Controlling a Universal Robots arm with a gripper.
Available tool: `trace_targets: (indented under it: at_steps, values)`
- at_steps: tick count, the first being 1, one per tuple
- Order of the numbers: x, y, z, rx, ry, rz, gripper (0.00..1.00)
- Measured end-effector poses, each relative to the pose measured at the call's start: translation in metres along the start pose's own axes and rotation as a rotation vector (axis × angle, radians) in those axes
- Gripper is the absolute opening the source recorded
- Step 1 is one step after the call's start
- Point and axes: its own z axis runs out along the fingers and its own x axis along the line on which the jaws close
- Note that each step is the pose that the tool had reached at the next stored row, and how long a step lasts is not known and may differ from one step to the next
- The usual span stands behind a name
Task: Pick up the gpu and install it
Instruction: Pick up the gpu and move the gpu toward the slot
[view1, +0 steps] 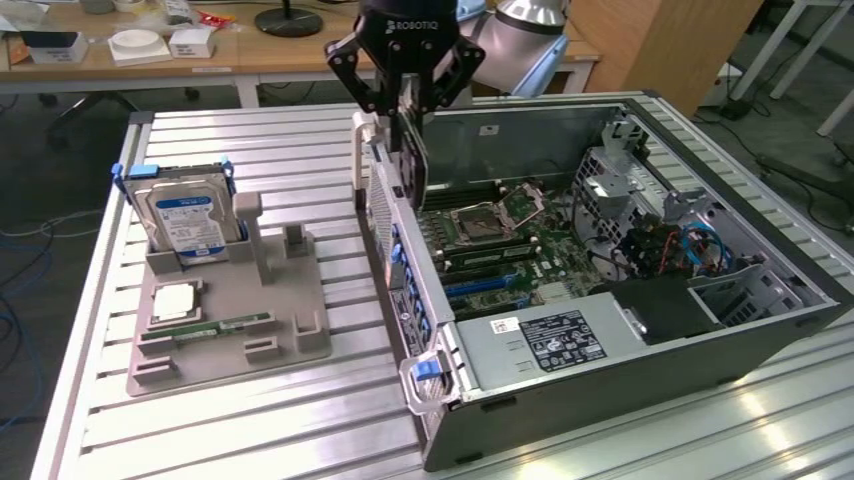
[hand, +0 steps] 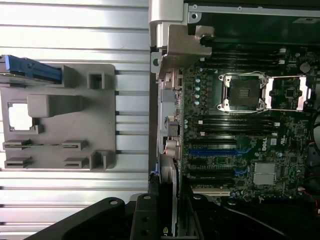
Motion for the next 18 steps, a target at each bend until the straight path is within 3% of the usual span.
trace_targets:
  at_steps: [18]
  values:
    - [-0.016, 0.0000, 0.0004, 0.0000, 0.0000, 0.000, 0.26]
